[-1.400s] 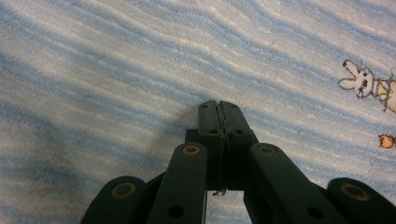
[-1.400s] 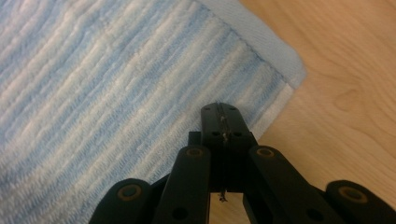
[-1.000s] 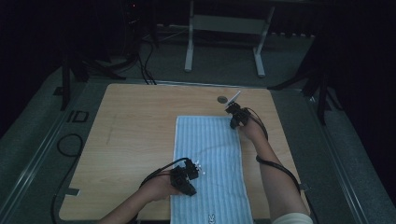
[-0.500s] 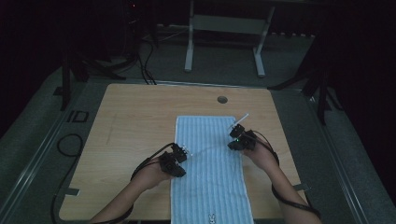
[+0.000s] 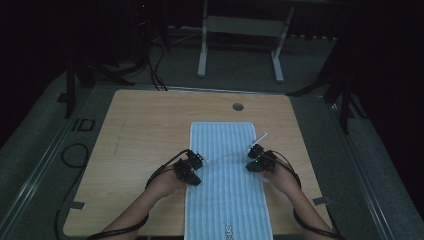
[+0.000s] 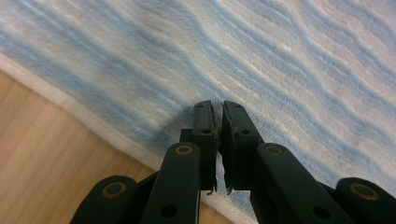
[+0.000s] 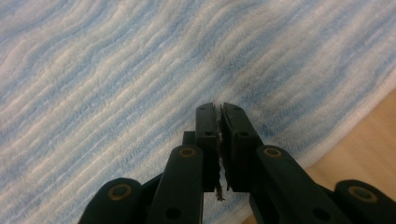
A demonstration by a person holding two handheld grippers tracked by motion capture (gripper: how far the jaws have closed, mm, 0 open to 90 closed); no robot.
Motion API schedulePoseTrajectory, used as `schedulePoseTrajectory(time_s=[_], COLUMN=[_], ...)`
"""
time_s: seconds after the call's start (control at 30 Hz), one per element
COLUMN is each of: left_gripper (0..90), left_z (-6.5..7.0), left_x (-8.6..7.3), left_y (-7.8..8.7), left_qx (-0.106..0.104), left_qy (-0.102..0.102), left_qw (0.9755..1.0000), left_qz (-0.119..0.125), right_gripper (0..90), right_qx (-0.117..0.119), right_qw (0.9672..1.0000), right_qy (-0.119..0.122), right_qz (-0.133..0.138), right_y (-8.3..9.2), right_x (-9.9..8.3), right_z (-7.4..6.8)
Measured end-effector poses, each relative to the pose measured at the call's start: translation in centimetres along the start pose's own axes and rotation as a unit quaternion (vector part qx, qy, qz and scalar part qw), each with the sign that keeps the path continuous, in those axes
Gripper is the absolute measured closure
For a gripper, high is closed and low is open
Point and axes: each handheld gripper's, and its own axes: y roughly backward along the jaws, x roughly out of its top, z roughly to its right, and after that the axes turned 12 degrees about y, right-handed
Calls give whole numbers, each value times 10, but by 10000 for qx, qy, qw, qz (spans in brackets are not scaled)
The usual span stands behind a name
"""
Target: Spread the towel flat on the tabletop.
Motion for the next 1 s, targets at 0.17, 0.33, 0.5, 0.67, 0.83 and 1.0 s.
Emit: schedulePoseTrajectory(time_s=[0.17, 0.33, 0.5, 0.67, 0.83, 1.0], left_gripper=[836, 836, 835, 836, 835, 818], left_z=[-4, -12, -20, -24, -29, -30], left_x=[13, 25, 38, 49, 57, 60], left_y=[-2, -4, -5, -7, -9, -9], left_qx=[46, 158, 239, 297, 215, 179], left_qy=[-27, -42, -10, -5, 112, 152], left_qw=[10000, 9999, 9997, 9995, 9997, 9997], left_qz=[-34, -9, -56, -133, -48, 1], right_gripper=[852, 852, 852, 852, 852, 835], right_qx=[87, 86, 66, 52, 20, 13], right_qw=[9998, 9995, 9990, 9984, 9979, 9972], right_qy=[-193, -310, -437, -546, -642, -739], right_qz=[-13, -55, -85, -118, -110, -140], right_y=[-2, -4, -6, -7, -8, -10], right_x=[3, 7, 11, 12, 13, 17], right_z=[18, 31, 44, 50, 62, 70])
